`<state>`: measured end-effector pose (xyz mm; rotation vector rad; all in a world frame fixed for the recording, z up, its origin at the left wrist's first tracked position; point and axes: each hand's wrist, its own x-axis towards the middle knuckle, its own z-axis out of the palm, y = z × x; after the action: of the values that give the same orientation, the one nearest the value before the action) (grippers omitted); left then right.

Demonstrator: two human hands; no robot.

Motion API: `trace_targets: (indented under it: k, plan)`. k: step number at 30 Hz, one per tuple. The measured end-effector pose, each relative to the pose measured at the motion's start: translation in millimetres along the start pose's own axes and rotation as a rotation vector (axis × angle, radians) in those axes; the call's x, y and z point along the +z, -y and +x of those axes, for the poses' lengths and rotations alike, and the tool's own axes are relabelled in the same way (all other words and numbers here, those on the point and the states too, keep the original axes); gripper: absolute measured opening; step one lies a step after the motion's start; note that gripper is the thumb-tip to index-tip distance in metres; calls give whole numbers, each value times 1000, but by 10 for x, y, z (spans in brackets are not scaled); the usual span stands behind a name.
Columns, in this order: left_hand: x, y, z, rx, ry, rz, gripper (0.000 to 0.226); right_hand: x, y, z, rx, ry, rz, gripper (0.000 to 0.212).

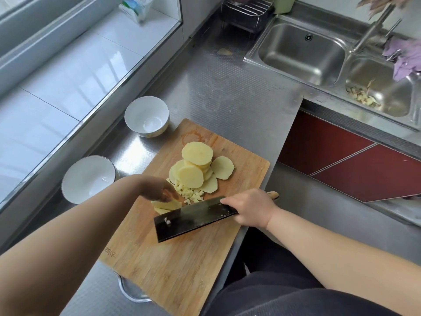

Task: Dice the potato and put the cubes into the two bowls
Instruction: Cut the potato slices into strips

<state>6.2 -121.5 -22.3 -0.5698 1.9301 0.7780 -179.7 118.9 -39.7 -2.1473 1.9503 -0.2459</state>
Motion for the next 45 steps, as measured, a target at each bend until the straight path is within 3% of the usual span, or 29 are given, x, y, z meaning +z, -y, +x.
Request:
trace_targets:
  k: [12,16,22,26,35,40,45]
  plan:
    - [147,-40,73,0,-329,-90,43,18,-295,-235,267,-276,104,43]
    - [288,25,54,-3,-321,-151,73,-21,-331,-222,401,-358,140,39]
    - [501,136,17,47,-453,297,102,18,-308,-185,450,-376,176,35]
    - [580,192,-23,114,-553,470,98,22,-229,-159,397,-361,173,33]
    - [659,220,-58,102,-612,567,95,50,19,-31,325,-343,208,33]
    - [843,382,-60,122,-679,425,94,42,120,40,363,-350,242,34]
    - [934,353,-113,-18,-666,301,94,15,209,58,398,-314,289,22]
